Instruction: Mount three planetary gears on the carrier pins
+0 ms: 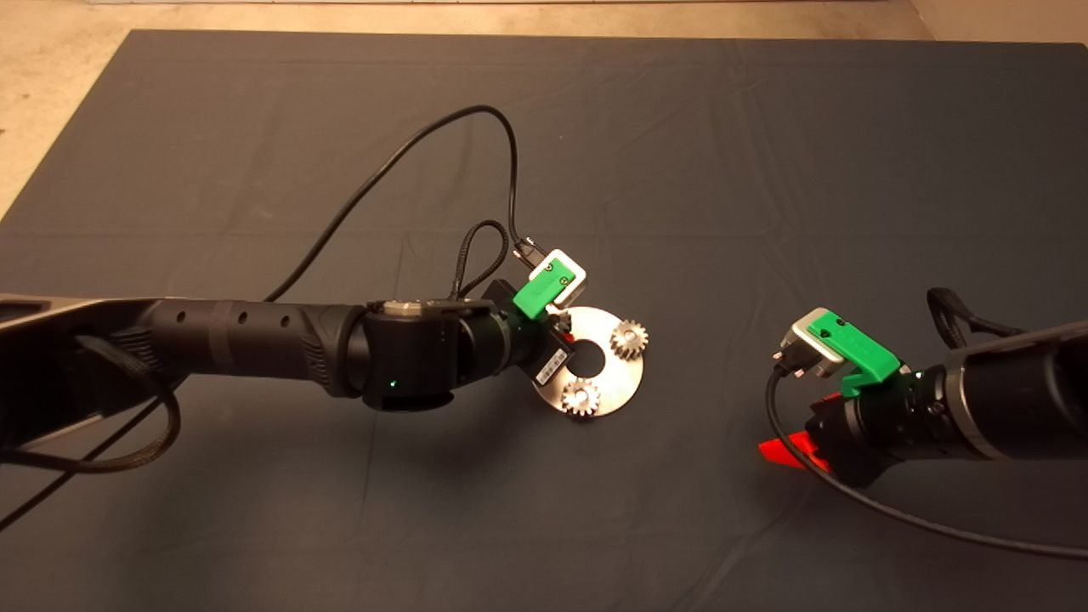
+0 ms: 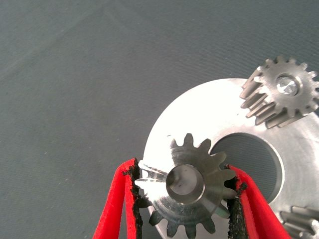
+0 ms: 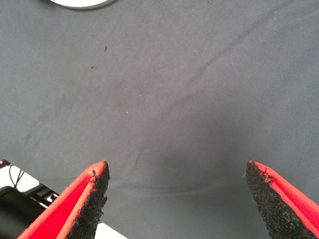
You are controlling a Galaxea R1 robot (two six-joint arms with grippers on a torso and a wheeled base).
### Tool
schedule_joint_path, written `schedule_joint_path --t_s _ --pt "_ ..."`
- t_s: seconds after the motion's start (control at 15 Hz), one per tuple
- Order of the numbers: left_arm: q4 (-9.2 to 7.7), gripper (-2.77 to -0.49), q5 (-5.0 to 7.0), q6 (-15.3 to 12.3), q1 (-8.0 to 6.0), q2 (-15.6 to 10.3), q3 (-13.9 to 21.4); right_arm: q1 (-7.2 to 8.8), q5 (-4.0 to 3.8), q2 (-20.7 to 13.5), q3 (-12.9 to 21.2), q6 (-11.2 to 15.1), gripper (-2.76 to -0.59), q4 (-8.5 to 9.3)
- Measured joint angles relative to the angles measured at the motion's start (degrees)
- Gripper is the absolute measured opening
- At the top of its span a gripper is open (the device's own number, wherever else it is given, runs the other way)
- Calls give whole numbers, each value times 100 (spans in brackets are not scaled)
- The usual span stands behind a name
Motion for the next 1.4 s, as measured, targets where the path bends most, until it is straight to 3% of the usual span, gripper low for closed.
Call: schedule_joint_path --t_s 0.53,1.0,1.4 --pt "35 -251 -30 2 13 56 -46 0 0 -13 0 -26 -133 2" --pt "73 -251 -144 112 9 55 -143 0 -2 -9 0 -43 -133 11" --pt "71 -251 -129 112 -4 55 -146 -2 -11 -11 0 -45 -133 16"
